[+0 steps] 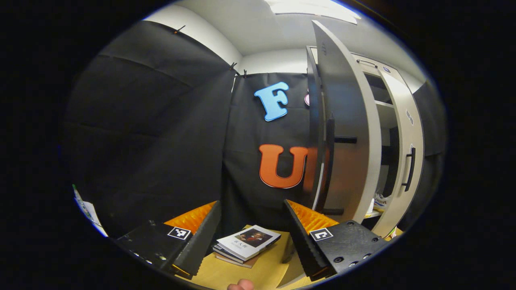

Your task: Grab one shoe with the right hand and put it into the shoe cabinet, grab the other shoe with the left hand and put it into the shoe cabinet; then close the right door with the right hand and the left door with the left hand.

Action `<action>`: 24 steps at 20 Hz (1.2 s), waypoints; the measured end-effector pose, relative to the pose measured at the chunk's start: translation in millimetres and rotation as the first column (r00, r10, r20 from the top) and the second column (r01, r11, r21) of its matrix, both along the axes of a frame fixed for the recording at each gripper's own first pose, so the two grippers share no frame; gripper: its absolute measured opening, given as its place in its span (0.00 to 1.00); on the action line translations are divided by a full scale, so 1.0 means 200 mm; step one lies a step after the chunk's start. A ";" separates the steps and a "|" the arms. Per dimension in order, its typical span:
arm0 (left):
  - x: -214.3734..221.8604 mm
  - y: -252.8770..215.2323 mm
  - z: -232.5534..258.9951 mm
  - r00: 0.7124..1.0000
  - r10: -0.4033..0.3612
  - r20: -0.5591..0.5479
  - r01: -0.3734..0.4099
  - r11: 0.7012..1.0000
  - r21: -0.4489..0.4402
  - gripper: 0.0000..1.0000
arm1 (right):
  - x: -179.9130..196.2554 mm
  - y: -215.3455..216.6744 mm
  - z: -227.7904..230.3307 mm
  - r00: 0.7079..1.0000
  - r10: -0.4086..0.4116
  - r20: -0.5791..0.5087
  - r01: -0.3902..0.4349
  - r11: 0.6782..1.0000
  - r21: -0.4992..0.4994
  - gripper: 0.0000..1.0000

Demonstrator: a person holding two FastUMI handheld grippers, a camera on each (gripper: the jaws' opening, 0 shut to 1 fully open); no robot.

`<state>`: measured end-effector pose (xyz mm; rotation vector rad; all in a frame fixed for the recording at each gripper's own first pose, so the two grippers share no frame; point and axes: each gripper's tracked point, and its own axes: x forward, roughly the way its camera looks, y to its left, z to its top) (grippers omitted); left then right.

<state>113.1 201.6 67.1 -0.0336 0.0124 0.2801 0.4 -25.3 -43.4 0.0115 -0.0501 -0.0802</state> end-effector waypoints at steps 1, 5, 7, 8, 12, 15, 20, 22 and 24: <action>0.03 0.01 0.00 1.000 -0.004 -0.002 0.004 1.000 -0.002 0.91 | 0.00 -0.01 0.00 1.000 -0.006 0.002 0.006 1.000 0.000 0.99; 0.07 0.00 0.00 1.000 -0.023 -0.006 0.023 1.000 0.001 0.91 | 0.01 -0.03 0.01 1.000 -0.023 0.005 0.023 1.000 0.000 0.99; 0.07 0.00 -0.01 1.000 -0.028 -0.014 0.027 0.999 -0.019 0.91 | 0.02 -0.05 0.00 0.999 -0.032 0.002 0.032 0.999 0.003 0.99; 0.08 -0.01 -0.01 0.999 -0.031 -0.018 0.030 0.999 -0.022 0.90 | 0.02 -0.05 0.00 0.999 -0.032 0.001 0.032 0.999 0.005 0.99; 0.07 -0.03 -0.02 0.999 -0.043 -0.029 0.042 0.999 -0.028 0.90 | 0.03 -0.05 0.01 1.000 -0.026 0.005 0.026 1.000 -0.005 0.99; 0.08 -0.07 -0.04 0.996 -0.086 -0.036 0.084 0.996 -0.035 0.90 | 0.04 -0.06 0.02 1.000 -0.029 0.006 0.029 0.999 -0.016 0.99; 0.10 -0.34 -0.04 0.985 -0.163 -0.057 0.161 0.986 -0.034 0.90 | 0.04 -0.12 0.03 0.998 -0.054 0.010 0.054 0.998 -0.011 0.99; 0.14 -0.48 -0.04 0.978 -0.202 -0.056 0.200 0.979 -0.038 0.90 | 0.04 -0.15 0.02 0.998 -0.067 0.004 0.067 0.998 -0.005 0.99; 0.19 -0.62 -0.06 0.969 -0.241 -0.056 0.239 0.970 -0.040 0.90 | 0.03 -0.19 0.01 0.997 -0.080 -0.001 0.080 0.997 0.001 0.99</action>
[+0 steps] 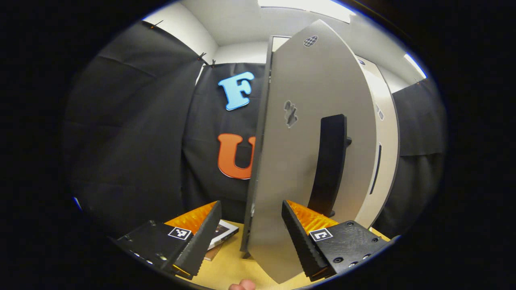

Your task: Grab one shoe with the right hand and put it into the shoe cabinet, grab the other shoe with the left hand and put it into the shoe cabinet; then close the right door with the right hand and the left door with the left hand.

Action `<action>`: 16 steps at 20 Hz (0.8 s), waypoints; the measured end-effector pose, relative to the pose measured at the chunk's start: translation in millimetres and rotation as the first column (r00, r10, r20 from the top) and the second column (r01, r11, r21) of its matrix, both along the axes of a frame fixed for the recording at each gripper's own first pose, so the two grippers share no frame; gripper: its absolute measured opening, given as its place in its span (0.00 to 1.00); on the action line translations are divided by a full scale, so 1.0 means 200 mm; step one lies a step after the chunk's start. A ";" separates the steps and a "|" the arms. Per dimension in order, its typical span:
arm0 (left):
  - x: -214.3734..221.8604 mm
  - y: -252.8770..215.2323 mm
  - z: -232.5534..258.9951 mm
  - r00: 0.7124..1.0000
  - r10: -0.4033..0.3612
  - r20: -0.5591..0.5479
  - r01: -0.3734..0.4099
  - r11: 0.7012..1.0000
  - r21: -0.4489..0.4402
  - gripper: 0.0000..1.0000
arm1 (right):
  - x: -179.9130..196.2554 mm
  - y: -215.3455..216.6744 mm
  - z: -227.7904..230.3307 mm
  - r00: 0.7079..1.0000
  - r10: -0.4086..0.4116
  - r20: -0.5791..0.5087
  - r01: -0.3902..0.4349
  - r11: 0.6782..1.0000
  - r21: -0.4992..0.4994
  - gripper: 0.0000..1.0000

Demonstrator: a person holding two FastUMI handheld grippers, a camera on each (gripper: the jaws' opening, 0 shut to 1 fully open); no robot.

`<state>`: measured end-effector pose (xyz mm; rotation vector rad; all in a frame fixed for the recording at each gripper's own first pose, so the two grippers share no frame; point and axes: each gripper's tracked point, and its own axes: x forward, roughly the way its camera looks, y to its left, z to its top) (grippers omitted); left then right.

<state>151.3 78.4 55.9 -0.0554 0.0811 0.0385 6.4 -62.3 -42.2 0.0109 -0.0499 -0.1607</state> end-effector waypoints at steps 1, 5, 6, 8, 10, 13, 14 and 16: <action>0.03 -0.06 -0.01 1.000 -0.021 0.000 0.021 1.000 0.000 0.91 | 0.00 -0.02 -0.01 1.000 -0.008 -0.003 0.008 1.000 0.003 0.99; 0.15 -0.23 -0.02 0.999 -0.053 0.004 0.053 0.998 0.027 0.91 | -0.01 -0.08 -0.02 0.999 -0.037 -0.008 0.037 0.999 0.017 0.99; 0.16 -0.26 -0.02 0.998 -0.058 0.005 0.058 0.998 0.025 0.91 | -0.01 -0.09 -0.03 0.999 -0.043 -0.008 0.043 0.999 0.019 0.99; 0.17 -0.28 0.00 0.998 -0.066 0.014 0.066 0.998 0.018 0.92 | -0.03 -0.13 -0.02 0.998 -0.062 -0.001 0.062 0.998 0.026 0.99; 0.16 -0.27 0.01 0.998 -0.060 0.023 0.060 0.998 0.014 0.91 | -0.03 -0.16 -0.02 0.997 -0.075 -0.001 0.075 0.997 0.033 0.99; 0.12 -0.26 0.04 0.997 -0.060 0.045 0.059 0.998 0.028 0.91 | -0.03 -0.18 -0.03 0.997 -0.081 -0.005 0.081 0.996 0.039 0.99; 0.10 -0.25 0.05 0.997 -0.054 0.056 0.052 0.998 0.036 0.91 | -0.02 -0.18 -0.02 0.997 -0.078 -0.004 0.078 0.996 0.039 0.99; 0.04 -0.25 0.06 0.996 -0.065 0.057 0.063 0.997 0.047 0.91 | -0.03 -0.17 -0.01 0.998 -0.070 0.001 0.070 0.997 0.035 0.99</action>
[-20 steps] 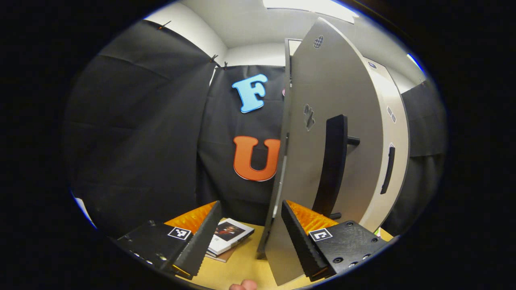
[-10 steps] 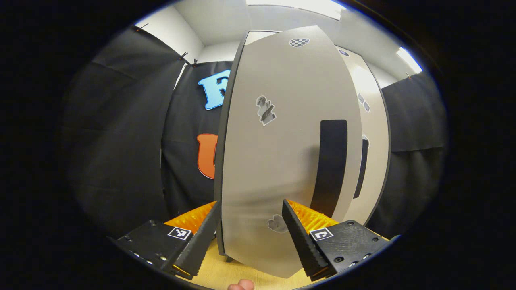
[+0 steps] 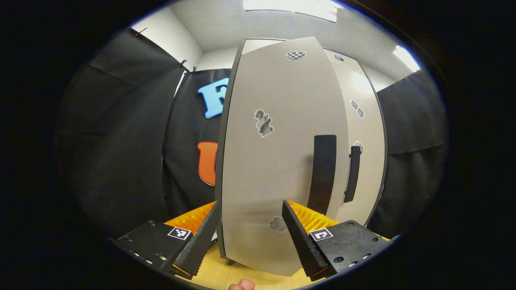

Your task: Grab one shoe with the right hand and put it into the shoe cabinet, grab the other shoe with the left hand and put it into the shoe cabinet; then close the right door with the right hand and the left door with the left hand.

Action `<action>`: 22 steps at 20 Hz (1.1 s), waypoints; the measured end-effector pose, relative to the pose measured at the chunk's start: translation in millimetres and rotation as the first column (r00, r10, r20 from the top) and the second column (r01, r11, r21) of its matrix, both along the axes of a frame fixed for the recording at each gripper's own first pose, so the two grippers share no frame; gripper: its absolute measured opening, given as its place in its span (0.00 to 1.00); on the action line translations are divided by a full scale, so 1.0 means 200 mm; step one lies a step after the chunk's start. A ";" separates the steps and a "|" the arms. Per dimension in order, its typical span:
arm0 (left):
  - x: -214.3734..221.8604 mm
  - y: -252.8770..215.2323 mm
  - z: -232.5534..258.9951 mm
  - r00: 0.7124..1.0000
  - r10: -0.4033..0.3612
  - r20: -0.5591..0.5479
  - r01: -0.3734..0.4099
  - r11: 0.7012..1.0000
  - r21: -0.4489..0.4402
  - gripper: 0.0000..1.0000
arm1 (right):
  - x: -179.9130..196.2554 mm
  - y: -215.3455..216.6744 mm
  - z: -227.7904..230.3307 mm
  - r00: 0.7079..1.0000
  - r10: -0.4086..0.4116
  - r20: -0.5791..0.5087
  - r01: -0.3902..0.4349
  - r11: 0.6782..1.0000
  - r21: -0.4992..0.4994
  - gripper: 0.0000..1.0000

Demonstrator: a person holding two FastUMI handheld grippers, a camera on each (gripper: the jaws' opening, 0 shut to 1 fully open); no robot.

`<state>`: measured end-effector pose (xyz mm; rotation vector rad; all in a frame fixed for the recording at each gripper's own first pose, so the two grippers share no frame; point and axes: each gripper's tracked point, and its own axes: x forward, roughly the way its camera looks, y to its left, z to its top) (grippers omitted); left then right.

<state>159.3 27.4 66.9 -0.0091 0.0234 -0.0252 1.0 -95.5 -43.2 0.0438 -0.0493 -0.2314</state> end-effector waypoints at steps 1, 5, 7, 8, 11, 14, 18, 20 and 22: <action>-0.04 -0.01 0.00 1.000 -0.008 -0.002 0.008 1.000 -0.005 0.91 | 0.00 0.01 0.00 1.000 0.005 0.002 -0.005 1.000 -0.004 0.99; -0.22 -0.09 -0.03 0.999 -0.052 0.001 0.052 0.999 -0.013 0.91 | 0.01 0.09 0.00 0.999 0.043 0.000 -0.043 0.999 -0.015 0.98; -0.34 -0.14 -0.08 0.998 -0.066 -0.010 0.066 0.998 0.010 0.91 | 0.00 0.13 0.02 0.998 0.061 0.003 -0.061 0.998 -0.021 0.98; -0.39 -0.16 -0.09 0.997 -0.071 -0.009 0.071 0.997 0.023 0.91 | -0.01 0.15 0.03 0.997 0.071 0.007 -0.071 0.997 -0.029 0.99; -0.57 -0.27 -0.20 0.995 -0.094 -0.016 0.094 0.995 0.035 0.91 | -0.02 0.19 0.03 0.996 0.089 0.011 -0.088 0.995 -0.040 0.99; -0.71 -0.38 -0.34 0.990 -0.132 -0.053 0.132 0.991 0.006 0.91 | -0.03 0.24 0.01 0.994 0.106 0.006 -0.105 0.994 -0.035 0.98; -0.85 -0.44 -0.48 0.988 -0.148 -0.045 0.147 0.989 -0.019 0.91 | -0.03 0.31 -0.02 0.991 0.132 0.001 -0.132 0.990 -0.042 0.98; -0.90 -0.45 -0.54 0.990 -0.139 -0.032 0.139 0.990 -0.010 0.92 | -0.02 0.34 -0.04 0.989 0.147 -0.011 -0.148 0.988 -0.047 0.98; -0.96 -0.46 -0.63 0.990 -0.134 -0.046 0.134 0.991 -0.015 0.92 | -0.02 0.36 -0.07 0.987 0.159 -0.026 -0.160 0.986 -0.043 0.98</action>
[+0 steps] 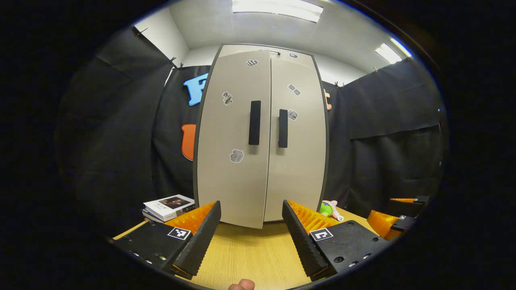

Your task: Grab one shoe with the right hand and put it into the shoe cabinet, grab the other shoe with the left hand and put it into the shoe cabinet; then close the right door with the right hand and the left door with the left hand.

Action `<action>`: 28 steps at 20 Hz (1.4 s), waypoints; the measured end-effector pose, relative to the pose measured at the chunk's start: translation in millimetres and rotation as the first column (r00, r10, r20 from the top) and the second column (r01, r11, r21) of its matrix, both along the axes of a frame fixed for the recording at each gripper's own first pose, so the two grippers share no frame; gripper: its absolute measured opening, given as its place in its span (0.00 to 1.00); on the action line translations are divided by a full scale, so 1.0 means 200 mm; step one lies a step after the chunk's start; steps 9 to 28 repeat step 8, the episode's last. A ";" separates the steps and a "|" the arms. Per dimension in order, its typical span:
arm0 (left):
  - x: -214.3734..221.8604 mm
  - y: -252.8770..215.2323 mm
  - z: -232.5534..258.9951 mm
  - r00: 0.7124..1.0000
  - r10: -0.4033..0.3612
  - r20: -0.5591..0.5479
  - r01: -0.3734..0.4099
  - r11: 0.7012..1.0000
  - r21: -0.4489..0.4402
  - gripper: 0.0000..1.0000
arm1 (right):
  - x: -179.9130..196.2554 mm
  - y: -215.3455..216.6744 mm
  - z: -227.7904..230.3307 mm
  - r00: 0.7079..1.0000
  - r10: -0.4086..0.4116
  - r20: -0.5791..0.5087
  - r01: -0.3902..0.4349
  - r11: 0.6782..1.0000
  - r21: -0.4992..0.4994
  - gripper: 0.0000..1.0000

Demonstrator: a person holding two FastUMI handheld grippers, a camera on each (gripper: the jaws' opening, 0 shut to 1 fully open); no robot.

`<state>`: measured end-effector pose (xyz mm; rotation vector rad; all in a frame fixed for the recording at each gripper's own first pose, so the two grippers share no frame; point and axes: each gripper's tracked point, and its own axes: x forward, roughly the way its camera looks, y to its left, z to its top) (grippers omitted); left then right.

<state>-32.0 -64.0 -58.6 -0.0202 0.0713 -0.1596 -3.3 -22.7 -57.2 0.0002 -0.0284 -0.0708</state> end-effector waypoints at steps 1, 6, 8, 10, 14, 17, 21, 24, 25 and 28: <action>-0.02 -0.01 -0.04 1.000 0.000 -0.019 0.000 1.000 -0.011 0.92 | 0.00 0.00 -0.01 1.000 0.002 -0.004 -0.002 1.000 0.005 0.98; -0.07 -0.04 -0.22 0.994 0.001 -0.111 -0.006 0.999 -0.048 0.92 | 0.03 0.02 -0.02 1.000 0.015 -0.008 -0.015 1.000 0.016 0.98; -0.06 -0.03 -0.25 0.990 0.009 -0.140 -0.017 0.998 -0.060 0.92 | 0.03 0.02 -0.01 1.000 0.019 -0.004 -0.019 1.000 0.015 0.99; -0.06 -0.03 -0.25 0.990 0.009 -0.140 -0.017 0.998 -0.060 0.92 | 0.03 0.02 -0.01 1.000 0.019 -0.004 -0.019 1.000 0.015 0.99; -0.06 -0.03 -0.25 0.990 0.009 -0.140 -0.017 0.998 -0.060 0.92 | 0.03 0.02 -0.01 1.000 0.019 -0.004 -0.019 1.000 0.015 0.99; -0.06 -0.03 -0.25 0.990 0.009 -0.140 -0.017 0.998 -0.060 0.92 | 0.03 0.02 -0.01 1.000 0.019 -0.004 -0.019 1.000 0.015 0.99; -0.06 -0.03 -0.25 0.990 0.009 -0.140 -0.017 0.998 -0.060 0.92 | 0.03 0.02 -0.01 1.000 0.019 -0.004 -0.019 1.000 0.015 0.99; -0.06 -0.03 -0.25 0.990 0.009 -0.140 -0.017 0.998 -0.060 0.92 | 0.03 0.02 -0.01 1.000 0.019 -0.004 -0.019 1.000 0.015 0.99; -0.06 -0.03 -0.25 0.990 0.009 -0.140 -0.017 0.998 -0.060 0.92 | 0.03 0.02 -0.01 1.000 0.019 -0.004 -0.019 1.000 0.015 0.99; -0.06 -0.03 -0.25 0.990 0.009 -0.140 -0.017 0.998 -0.060 0.92 | 0.03 0.02 -0.01 1.000 0.019 -0.004 -0.019 1.000 0.015 0.99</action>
